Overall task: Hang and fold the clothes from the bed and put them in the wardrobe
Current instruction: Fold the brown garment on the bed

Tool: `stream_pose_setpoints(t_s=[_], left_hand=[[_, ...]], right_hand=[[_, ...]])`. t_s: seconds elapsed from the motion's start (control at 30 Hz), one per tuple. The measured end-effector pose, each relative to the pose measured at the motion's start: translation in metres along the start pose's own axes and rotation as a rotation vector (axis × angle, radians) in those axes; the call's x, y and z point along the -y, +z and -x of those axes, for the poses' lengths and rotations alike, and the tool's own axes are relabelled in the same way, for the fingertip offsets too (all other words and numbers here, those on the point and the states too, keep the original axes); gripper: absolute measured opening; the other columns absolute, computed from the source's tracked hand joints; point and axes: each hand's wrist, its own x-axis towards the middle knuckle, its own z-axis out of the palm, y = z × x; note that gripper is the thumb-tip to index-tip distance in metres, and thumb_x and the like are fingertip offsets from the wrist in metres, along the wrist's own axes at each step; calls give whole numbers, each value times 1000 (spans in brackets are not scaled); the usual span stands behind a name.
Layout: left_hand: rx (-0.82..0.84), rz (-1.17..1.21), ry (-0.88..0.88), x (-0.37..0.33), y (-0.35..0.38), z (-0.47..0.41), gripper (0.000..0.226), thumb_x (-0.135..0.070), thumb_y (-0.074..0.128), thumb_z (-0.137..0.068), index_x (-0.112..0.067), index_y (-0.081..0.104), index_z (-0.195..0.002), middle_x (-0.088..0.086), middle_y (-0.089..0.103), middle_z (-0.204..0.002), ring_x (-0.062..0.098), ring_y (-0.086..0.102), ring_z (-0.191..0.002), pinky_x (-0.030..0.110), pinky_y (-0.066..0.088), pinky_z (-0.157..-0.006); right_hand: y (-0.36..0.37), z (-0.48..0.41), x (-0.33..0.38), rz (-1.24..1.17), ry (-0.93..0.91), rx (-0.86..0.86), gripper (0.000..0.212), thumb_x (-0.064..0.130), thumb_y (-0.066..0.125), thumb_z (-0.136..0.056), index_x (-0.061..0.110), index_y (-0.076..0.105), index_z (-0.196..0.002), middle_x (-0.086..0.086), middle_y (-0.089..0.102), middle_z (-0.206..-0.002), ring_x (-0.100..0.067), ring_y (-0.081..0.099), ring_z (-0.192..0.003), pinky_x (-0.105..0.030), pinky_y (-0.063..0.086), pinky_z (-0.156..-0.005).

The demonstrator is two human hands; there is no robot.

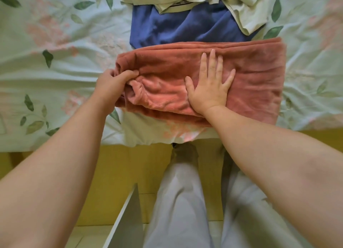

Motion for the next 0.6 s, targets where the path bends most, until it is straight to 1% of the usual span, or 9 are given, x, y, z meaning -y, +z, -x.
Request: stream_pose_setpoints(t_s=[0.13,0.23,0.3,0.33,0.4,0.43,0.47,0.53,0.6], left_hand=[[-75,-89,85,-27,7,35,63,-56,84,-58,-18,68,-105,1,76,-98,18,75,-90,47,62,-82],[-140,-238,214,-51,22,71,61,-64,82,-56,-28,69,-104,-9,75,-92,8,73,-85,41,61,-81],[-186,-369,298,-68,43,96,69,-70,78,-54,-29,66,-107,-11,73,-95,8,70,-88,40,59,-83],[-203,-422,327,-75,53,105,76,-73,77,-52,-27,64,-110,-10,71,-98,10,70,-91,40,58,-84],[-243,-514,367,-86,86,127,85,-77,74,-50,-24,54,-114,-10,66,-103,13,67,-92,37,56,-82],[-258,-558,386,-91,103,138,84,-76,73,-51,-23,49,-113,-10,62,-105,16,64,-91,35,52,-78],[-271,-600,407,-97,122,148,81,-74,73,-53,-24,43,-110,-8,58,-104,18,61,-89,34,48,-75],[-267,-653,464,-103,160,163,76,-70,74,-59,-24,38,-107,-6,54,-104,22,60,-89,35,45,-73],[-229,-644,520,-107,194,173,71,-75,68,-67,-22,42,-105,-7,57,-106,21,63,-91,37,50,-73]], right_hand=[[-12,3,-8,-41,-54,64,87,71,19,-94,23,-4,-162,-3,-13,-170,-24,-7,-156,-66,-3,-119],[-32,6,-21,-212,-98,79,83,70,29,-94,27,9,-162,-2,-6,-170,-22,-2,-157,-61,0,-122],[-49,9,-34,-418,-101,31,68,62,44,-95,29,36,-154,-3,14,-169,-22,15,-154,-53,11,-123],[-57,11,-37,-532,-80,-1,56,56,52,-95,28,52,-144,-4,30,-164,-22,28,-149,-48,20,-122],[-79,14,-54,-893,55,22,36,47,60,-96,21,71,-119,-7,61,-137,-22,56,-126,-43,40,-111],[-92,15,-63,-1173,177,143,39,50,58,-97,18,73,-112,-8,70,-123,-22,64,-113,-43,49,-102],[-106,16,-72,-1474,290,331,49,57,51,-98,16,73,-114,-8,72,-117,-24,68,-107,-43,53,-96],[-124,19,-95,-1940,378,678,74,72,40,-96,12,65,-132,-13,67,-131,-32,64,-120,-49,51,-101],[-134,22,-118,-2173,327,799,87,76,40,-92,9,51,-146,-19,55,-145,-36,59,-128,-53,50,-101]])
